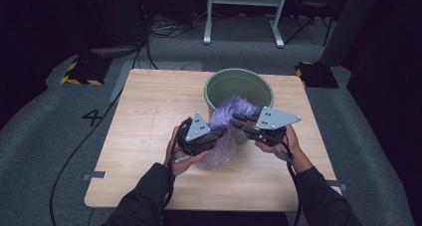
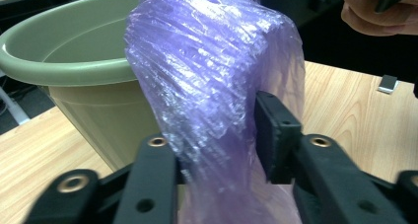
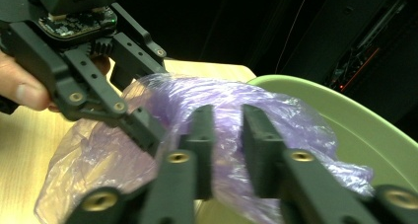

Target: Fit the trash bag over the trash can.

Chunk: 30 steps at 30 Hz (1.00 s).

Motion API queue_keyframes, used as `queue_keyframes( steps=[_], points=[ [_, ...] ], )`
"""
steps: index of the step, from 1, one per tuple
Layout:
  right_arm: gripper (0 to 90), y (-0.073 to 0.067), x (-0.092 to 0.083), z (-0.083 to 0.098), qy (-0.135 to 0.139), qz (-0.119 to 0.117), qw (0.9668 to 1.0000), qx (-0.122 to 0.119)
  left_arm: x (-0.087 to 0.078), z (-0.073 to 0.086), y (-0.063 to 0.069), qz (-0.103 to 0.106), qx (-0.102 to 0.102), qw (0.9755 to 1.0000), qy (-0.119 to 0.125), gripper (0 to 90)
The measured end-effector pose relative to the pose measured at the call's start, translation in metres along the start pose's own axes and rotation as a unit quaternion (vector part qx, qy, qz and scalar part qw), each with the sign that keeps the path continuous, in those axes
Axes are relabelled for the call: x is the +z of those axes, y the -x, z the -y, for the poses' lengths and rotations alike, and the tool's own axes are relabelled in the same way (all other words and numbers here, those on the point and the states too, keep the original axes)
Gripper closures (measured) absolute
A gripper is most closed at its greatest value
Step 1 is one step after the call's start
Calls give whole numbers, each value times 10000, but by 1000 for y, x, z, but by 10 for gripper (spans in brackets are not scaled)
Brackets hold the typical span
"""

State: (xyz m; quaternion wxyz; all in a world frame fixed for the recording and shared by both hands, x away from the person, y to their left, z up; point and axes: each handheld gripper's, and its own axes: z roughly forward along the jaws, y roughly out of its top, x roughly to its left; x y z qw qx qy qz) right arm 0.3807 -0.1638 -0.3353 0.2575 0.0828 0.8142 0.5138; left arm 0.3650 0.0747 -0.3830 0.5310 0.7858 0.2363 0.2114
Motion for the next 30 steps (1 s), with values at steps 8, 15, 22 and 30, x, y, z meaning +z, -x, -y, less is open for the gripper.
queue_keyframes(
  steps=[8, 15, 22, 30],
  points=[
    [900, 6, 0, 2, 2, 243, 9996, 163, -6, 1, -2, 272, -63, 9996, -9, 383],
    [900, 15, -6, 5, 127, 459, 9979, 439, -24, -3, -2, 210, 25, 9998, 36, 311],
    [900, 32, -10, 9, 153, 733, 9942, 770, -35, -3, -8, 316, 16, 9995, -1, 313],
    [900, 47, -10, 16, 45, 964, 9906, 973, -31, 2, -10, 576, -11, 9979, -285, 327]
  ],
)
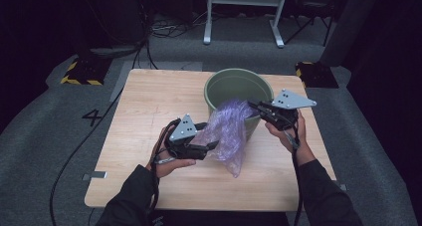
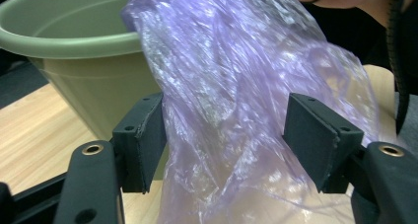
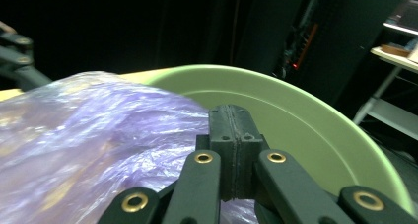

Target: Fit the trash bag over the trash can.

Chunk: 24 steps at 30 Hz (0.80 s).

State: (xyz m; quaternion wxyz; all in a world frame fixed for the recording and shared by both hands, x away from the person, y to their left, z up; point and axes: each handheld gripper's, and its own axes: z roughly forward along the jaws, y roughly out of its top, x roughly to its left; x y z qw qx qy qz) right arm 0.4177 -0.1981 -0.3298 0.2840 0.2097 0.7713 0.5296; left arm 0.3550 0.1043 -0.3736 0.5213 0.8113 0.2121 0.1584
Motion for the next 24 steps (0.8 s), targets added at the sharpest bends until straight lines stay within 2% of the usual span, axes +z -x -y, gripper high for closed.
queue_keyframes(
  steps=[1, 2, 4, 6, 8, 10, 11, 13, 16, 18, 19, 21, 23, 24],
  points=[
    [900, 2, 1, 0, -6, 5, 10000, 17, 1, 0, 0, 32, 18, 10000, -37, 340],
    [900, 6, 2, 1, -84, 92, 9999, 49, 1, 0, 0, 53, 40, 10000, -58, 399],
    [900, 8, 3, 2, -106, 93, 9998, 104, 3, 0, 1, 37, 96, 9999, -74, 428],
    [895, 12, 6, 4, -177, 160, 9996, 168, 5, 0, 1, 97, 179, 9997, -131, 529],
    [863, 14, 8, 5, -251, 190, 9993, 217, 7, -1, 1, 24, 229, 9996, -139, 629],
    [770, 15, 9, 7, -297, 161, 9991, 262, 9, -2, 2, 17, 239, 9997, -100, 697],
    [770, 15, 9, 7, -297, 161, 9991, 262, 10, -3, 2, -37, 273, 9996, -97, 697],
    [655, 14, 7, 8, -276, 243, 9990, 262, 10, -4, 2, -73, 276, 9996, -34, 737],
    [512, 13, 1, 8, -252, 229, 9990, 286, 8, -5, 1, -157, 246, 9996, 61, 779],
    [465, 11, -5, 7, -229, 124, 9994, 227, 7, -6, 0, -218, 195, 9995, 144, 793],
    [442, 9, -12, 7, -166, 46, 9998, 121, 6, -6, -1, -279, 189, 9993, 182, 816],
    [432, 7, -15, 6, -118, 27, 9999, 75, 5, -7, -4, -291, 93, 9992, 263, 820],
    [415, 4, -23, 5, -2, -87, 10000, 39, 5, -7, -6, -305, 59, 9990, 318, 839],
    [404, 1, -30, 4, 117, -291, 9995, -13, 5, -7, -7, -292, 26, 9990, 341, 842]
  ],
)
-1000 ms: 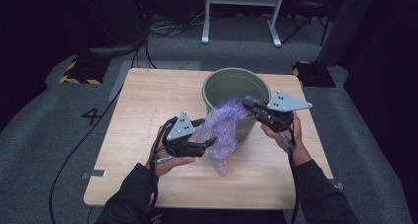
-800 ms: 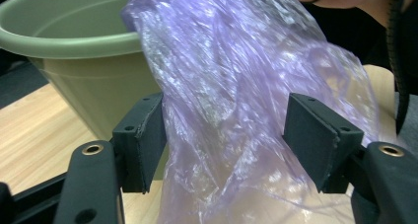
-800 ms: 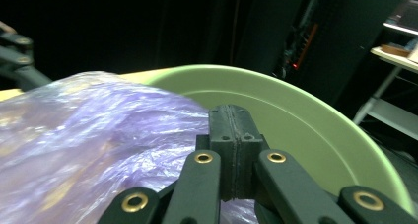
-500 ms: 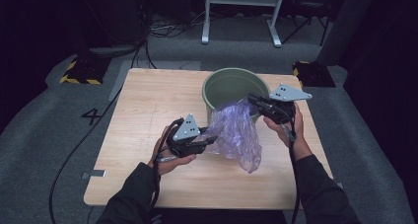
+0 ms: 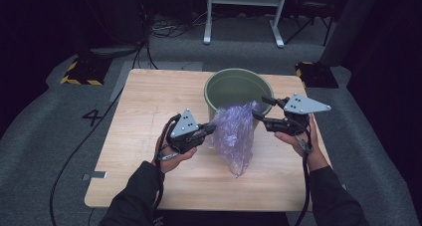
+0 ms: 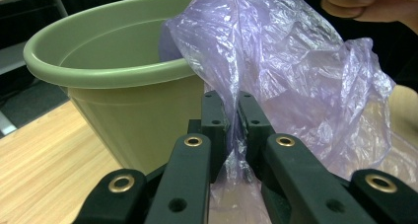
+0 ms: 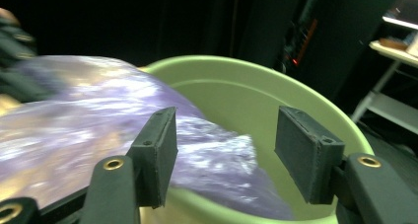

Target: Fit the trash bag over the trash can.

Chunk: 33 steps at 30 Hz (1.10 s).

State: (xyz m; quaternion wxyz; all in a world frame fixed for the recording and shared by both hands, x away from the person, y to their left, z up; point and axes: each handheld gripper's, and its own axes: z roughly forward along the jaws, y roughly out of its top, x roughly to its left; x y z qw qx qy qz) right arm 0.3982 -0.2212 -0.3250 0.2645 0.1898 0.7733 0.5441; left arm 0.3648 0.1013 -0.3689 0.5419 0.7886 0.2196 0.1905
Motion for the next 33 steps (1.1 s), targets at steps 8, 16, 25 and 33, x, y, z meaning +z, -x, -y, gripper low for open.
queue_keyframes(
  steps=[8, 16, 25, 33],
  points=[
    [384, -21, -3, 1, -126, -560, 9972, -485, 4, 0, -5, -35, -56, 10000, 11, 833],
    [697, -22, 17, 4, -621, -518, 9938, -769, 2, -3, -12, -83, 203, 9997, 98, 825],
    [889, -15, 18, 1, -266, -550, 9967, -526, -3, -2, -19, -132, 117, 9996, 203, 822],
    [891, 6, 11, -3, -53, 30, 9999, 96, -9, -17, -26, -203, 60, 9993, 309, 821]
  ],
)
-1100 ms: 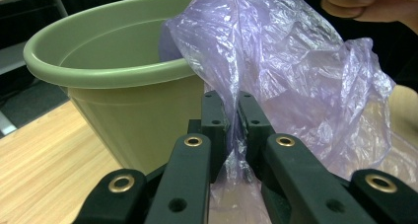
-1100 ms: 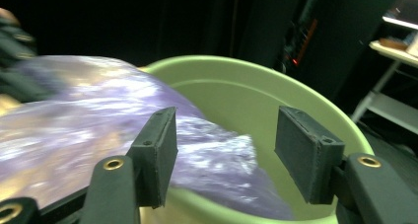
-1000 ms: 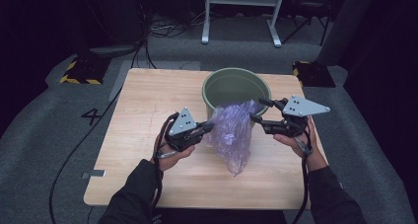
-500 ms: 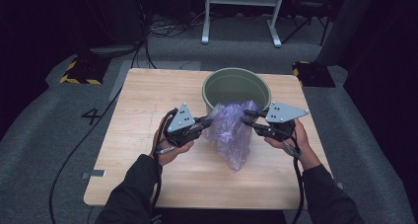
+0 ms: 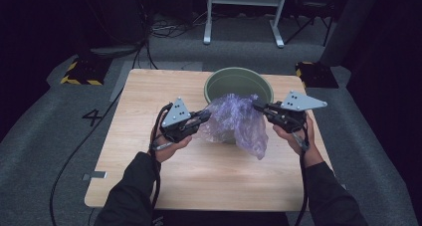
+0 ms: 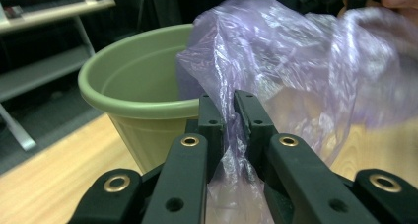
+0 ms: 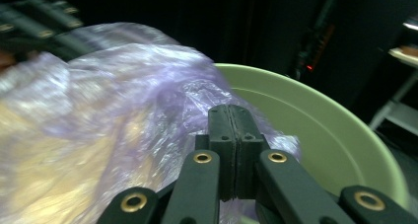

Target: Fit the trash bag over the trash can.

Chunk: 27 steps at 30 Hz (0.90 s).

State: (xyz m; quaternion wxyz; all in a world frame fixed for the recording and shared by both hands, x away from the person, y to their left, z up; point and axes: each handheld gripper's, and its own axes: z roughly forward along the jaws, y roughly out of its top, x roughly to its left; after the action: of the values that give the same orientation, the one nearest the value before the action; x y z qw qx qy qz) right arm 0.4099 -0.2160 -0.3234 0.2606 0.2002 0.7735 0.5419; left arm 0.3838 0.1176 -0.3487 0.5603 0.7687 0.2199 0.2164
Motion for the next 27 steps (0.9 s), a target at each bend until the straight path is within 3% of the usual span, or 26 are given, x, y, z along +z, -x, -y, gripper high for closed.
queue_keyframes(
  steps=[3, 6, 9, 13, 17, 21, 24, 27],
  points=[
    [867, 10, -1, 3, -66, 184, 9994, 285, 1, -5, -4, -30, -81, 10000, 41, 820],
    [812, 15, 0, 5, -170, 381, 9983, 402, 4, -9, -8, -77, -129, 9999, -10, 820],
    [641, 16, -1, 6, -211, 588, 9973, 378, 8, -13, -10, -135, -196, 9997, -41, 822],
    [477, 14, -9, 4, -133, 561, 9978, 331, 12, -14, -11, -158, -202, 9996, -99, 823],
    [378, 6, -19, -2, -44, 460, 9989, 123, 14, -14, -11, -185, -200, 9995, -145, 823],
    [339, -5, -31, -11, 81, 253, 9996, -46, 14, -14, -10, -178, -203, 9995, -161, 822],
    [320, -16, -41, -19, 176, -119, 9997, -116, 15, -14, -9, -194, -170, 9995, -199, 822],
    [306, -31, -45, -23, 103, -405, 9988, -239, 16, -14, -8, -196, -163, 9995, -210, 822]
  ],
)
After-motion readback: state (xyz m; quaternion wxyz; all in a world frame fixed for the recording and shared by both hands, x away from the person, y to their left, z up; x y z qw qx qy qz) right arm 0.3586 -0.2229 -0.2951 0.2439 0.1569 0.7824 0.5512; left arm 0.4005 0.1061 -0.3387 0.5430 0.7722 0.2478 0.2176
